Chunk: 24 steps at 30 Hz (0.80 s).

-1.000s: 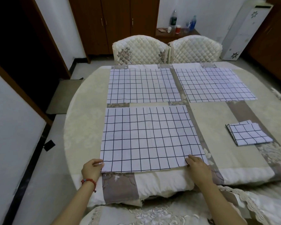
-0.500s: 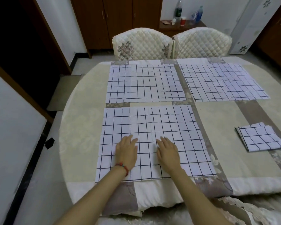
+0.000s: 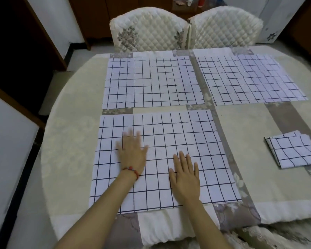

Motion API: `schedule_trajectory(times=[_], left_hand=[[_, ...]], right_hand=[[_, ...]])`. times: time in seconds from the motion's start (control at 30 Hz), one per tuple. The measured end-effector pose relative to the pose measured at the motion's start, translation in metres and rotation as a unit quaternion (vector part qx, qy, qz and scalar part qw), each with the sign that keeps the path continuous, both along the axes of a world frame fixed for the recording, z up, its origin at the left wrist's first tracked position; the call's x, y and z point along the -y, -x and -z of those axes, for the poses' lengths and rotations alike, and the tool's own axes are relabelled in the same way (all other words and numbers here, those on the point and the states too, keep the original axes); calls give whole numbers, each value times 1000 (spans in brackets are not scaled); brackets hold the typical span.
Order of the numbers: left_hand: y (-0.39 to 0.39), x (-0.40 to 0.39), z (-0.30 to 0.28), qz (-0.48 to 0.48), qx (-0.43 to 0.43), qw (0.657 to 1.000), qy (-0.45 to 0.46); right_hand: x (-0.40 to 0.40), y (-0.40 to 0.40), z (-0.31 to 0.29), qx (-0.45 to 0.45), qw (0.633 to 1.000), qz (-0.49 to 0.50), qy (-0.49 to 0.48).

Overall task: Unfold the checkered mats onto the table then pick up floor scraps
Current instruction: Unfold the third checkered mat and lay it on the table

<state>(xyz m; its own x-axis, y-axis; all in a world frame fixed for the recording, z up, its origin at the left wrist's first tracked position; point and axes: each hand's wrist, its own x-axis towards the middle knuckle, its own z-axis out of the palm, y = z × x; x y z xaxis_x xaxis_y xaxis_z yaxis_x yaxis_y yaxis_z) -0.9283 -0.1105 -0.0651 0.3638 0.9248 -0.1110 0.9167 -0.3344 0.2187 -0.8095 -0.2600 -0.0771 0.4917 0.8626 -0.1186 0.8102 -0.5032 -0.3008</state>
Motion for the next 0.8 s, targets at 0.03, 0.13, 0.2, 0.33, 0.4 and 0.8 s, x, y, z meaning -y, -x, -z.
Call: schedule_trajectory(times=[0.03, 0.13, 0.2, 0.33, 0.4, 0.8], left_hand=[[-19, 3, 1, 106, 0, 994, 5], [-47, -1, 10, 293, -48, 954, 40], [-46, -32, 14, 243, -65, 967, 32], [-23, -89, 5, -15, -68, 996, 53], [-17, -73, 2, -1, -43, 999, 13], [-4, 53, 12, 142, -23, 989, -23]], right_hand=[[0, -1, 0, 3, 1000, 1, 4], [0, -2, 2, 6, 1000, 2, 6], [0, -1, 3, 5, 1000, 7, 0], [2, -1, 4, 4, 1000, 4, -10], [0, -2, 2, 5, 1000, 4, -13], [-96, -29, -8, -7, 983, -185, -9]])
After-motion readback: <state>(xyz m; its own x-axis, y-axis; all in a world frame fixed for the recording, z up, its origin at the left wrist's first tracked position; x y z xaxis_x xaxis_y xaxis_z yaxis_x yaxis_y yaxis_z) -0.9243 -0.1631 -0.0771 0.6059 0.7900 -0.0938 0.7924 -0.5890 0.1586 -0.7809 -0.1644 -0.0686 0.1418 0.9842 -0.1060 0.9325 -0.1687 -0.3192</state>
